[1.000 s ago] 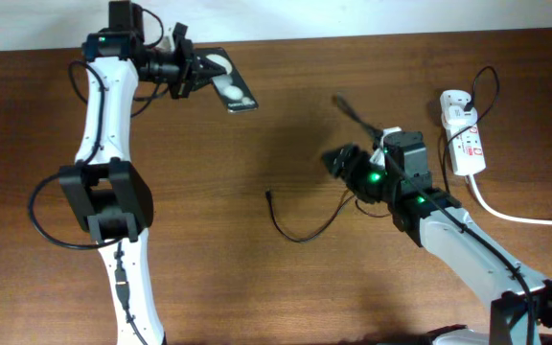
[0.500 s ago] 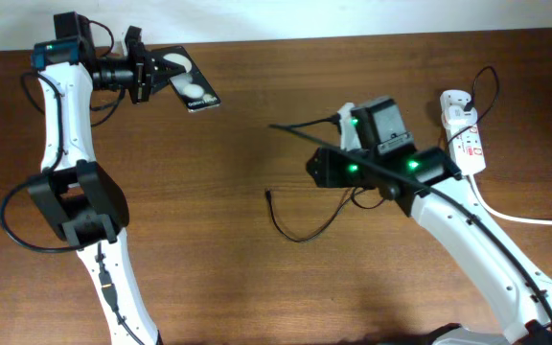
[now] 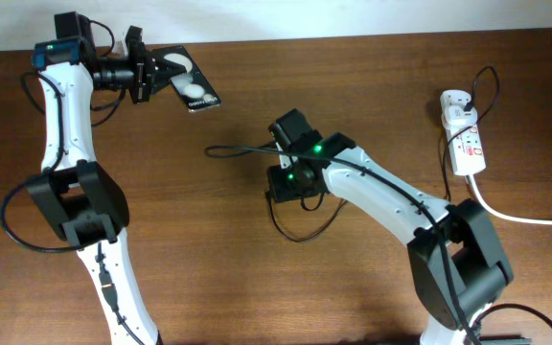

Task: Plug charger to phone and switch on socket
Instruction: 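Move the right gripper down over the black cable's connector end, then grasp the cable connector with the right gripper and lift it, then push the cable connector up into the phone's bottom port with the right gripper, then open the right gripper to release the plugged-in cable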

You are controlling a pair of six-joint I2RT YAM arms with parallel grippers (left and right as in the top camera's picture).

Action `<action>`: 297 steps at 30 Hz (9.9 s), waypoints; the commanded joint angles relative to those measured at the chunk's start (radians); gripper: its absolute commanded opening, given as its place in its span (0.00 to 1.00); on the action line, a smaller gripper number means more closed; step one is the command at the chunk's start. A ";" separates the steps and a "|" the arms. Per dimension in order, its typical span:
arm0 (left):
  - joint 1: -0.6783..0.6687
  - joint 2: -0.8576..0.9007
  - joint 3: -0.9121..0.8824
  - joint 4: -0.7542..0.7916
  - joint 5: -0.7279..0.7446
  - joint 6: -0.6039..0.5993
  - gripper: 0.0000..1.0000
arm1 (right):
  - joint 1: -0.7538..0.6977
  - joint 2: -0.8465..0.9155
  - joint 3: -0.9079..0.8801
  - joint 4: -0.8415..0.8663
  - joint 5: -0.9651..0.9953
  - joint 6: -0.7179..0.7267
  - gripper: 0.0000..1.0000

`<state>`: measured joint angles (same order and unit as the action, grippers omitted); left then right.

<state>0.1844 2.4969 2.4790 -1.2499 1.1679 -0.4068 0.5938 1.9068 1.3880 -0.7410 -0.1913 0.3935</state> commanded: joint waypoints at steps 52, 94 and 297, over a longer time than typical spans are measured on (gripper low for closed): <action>-0.051 -0.001 0.020 -0.032 -0.013 0.163 0.00 | 0.116 0.090 0.002 0.018 -0.033 0.140 0.44; -0.051 -0.001 0.020 -0.046 -0.014 0.163 0.00 | 0.158 0.120 -0.080 0.146 0.204 0.146 0.40; -0.378 -0.001 0.020 -0.092 0.202 0.401 0.00 | -0.235 -0.603 -0.569 0.679 -0.350 0.295 0.33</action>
<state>-0.1974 2.4969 2.4802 -1.3403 1.3849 -0.0311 0.3637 1.3018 0.8116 -0.0257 -0.5327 0.6899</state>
